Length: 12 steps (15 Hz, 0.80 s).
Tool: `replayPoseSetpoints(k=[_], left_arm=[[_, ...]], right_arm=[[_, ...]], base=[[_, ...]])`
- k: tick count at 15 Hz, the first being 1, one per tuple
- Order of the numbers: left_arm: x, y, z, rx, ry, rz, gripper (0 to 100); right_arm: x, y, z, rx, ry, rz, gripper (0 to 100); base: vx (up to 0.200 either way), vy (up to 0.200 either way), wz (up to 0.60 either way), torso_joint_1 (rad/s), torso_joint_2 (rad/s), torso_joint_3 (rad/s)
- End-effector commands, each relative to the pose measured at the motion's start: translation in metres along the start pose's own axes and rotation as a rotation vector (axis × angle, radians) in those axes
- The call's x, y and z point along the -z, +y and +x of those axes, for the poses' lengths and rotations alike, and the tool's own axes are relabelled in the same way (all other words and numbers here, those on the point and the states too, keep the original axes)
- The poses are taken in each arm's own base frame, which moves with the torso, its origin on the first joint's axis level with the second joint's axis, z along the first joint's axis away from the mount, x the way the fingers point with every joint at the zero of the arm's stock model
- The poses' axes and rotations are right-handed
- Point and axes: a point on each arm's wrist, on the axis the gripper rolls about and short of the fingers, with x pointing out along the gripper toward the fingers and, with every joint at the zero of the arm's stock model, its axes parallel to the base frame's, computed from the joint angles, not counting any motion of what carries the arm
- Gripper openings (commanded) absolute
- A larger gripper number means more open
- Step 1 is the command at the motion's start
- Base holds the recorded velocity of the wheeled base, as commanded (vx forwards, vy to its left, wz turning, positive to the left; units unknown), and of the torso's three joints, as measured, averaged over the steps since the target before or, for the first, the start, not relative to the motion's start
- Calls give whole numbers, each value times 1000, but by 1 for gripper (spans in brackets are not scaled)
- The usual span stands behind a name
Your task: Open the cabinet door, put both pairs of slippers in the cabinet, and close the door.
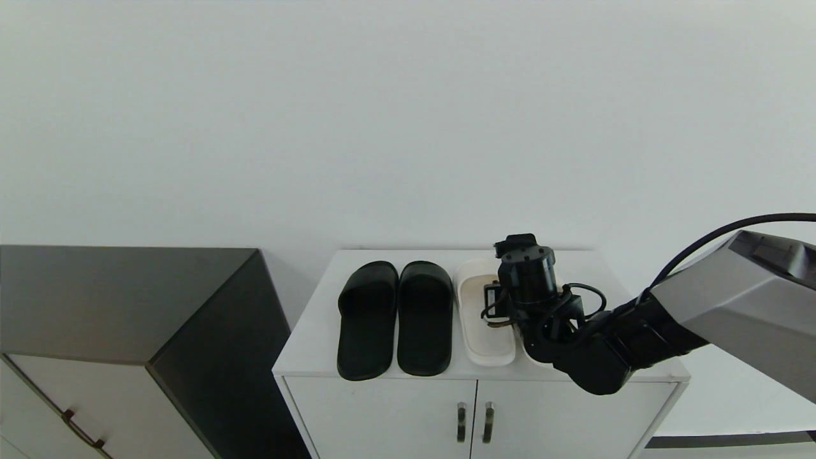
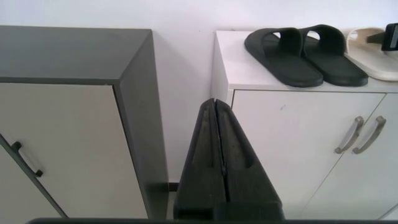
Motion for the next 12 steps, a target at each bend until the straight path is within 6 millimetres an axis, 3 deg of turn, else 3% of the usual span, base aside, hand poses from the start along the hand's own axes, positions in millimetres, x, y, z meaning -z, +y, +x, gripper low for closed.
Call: replayPoseSetpoints(k=[1,6,9,10,12], left_arm=[[0,0,0,0,0,-1,0],[0,0,0,0,0,-1,0],[0,0,0,0,0,-1,0],[0,0,0,0,0,-1,0],[0,0,0,0,-2,-1,0]], right_arm=[[3,0,4,6,5,-3,0],[-8,-4,-3,3,-16,12,0],[-36,-18,-33,-26,-65,18,0],[-51,-29,-53,-51,-94,6,0],[-59,-37,-77,-91,-110,0,0]], base=[[0,0,0,0,0,0],[0,0,0,0,0,0],[0,0,0,0,0,0],[0,0,0,0,0,0],[0,0,0,0,0,0]])
